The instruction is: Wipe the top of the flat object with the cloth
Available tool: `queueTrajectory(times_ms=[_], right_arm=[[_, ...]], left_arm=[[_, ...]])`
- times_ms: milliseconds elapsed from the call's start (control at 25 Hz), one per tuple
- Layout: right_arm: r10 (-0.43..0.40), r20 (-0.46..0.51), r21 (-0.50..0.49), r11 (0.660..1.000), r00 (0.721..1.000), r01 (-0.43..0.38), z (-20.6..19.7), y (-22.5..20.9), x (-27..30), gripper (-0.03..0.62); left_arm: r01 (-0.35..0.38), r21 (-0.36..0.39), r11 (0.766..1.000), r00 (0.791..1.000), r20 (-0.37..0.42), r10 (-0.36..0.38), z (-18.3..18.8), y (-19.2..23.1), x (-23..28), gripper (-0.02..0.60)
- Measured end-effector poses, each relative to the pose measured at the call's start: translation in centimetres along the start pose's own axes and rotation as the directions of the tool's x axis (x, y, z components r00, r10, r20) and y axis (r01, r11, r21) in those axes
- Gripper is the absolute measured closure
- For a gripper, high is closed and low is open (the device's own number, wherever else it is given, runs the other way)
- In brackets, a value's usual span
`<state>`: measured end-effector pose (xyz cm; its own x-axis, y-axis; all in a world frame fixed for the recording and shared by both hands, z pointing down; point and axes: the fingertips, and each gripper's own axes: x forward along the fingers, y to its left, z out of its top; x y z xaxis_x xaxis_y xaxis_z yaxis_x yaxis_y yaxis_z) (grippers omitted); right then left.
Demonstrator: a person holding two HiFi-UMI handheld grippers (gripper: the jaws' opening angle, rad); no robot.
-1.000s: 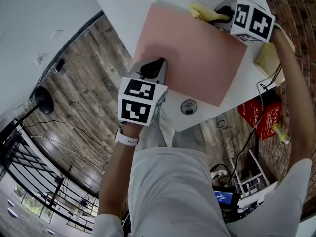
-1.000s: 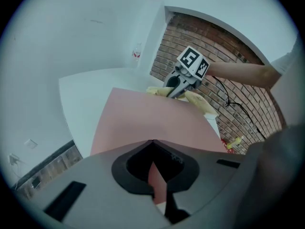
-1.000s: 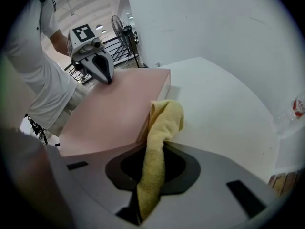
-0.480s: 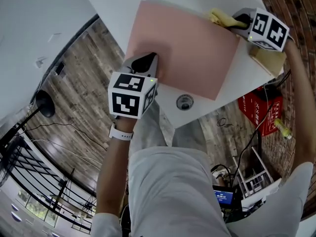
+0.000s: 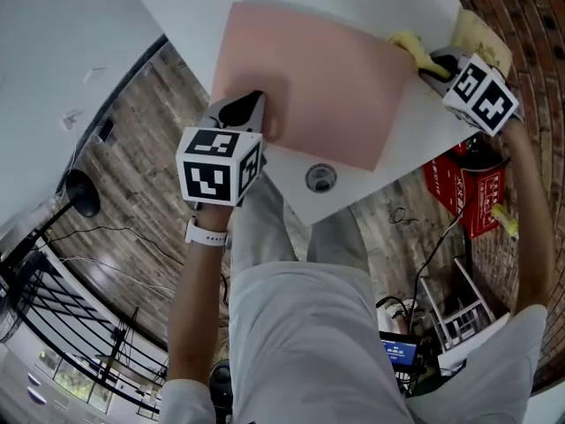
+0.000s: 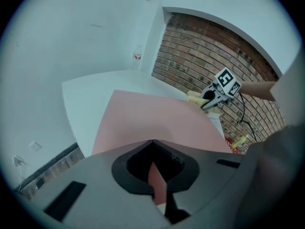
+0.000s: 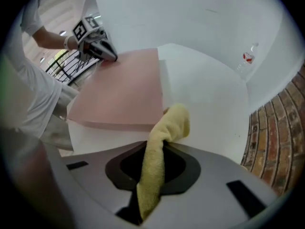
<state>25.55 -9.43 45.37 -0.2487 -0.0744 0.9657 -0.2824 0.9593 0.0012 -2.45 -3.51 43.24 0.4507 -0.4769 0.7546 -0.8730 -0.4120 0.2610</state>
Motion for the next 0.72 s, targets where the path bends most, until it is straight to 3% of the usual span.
queueTrajectory(times_ms=[480, 720], right_arm=[[0.041, 0.077, -0.120, 0.992, 0.996, -0.031, 0.5, 9.5, 0.6, 0.531], [0.080, 0.172, -0.079, 0.995, 0.982, -0.067, 0.6, 13.9, 0.8, 0.531]], left_arm=[[-0.019, 0.008, 1.000, 1.000, 0.009, 0.019, 0.0, 0.0, -0.1, 0.563], [-0.022, 0.012, 1.000, 1.000, 0.011, 0.022, 0.1, -0.1, 0.0, 0.563]])
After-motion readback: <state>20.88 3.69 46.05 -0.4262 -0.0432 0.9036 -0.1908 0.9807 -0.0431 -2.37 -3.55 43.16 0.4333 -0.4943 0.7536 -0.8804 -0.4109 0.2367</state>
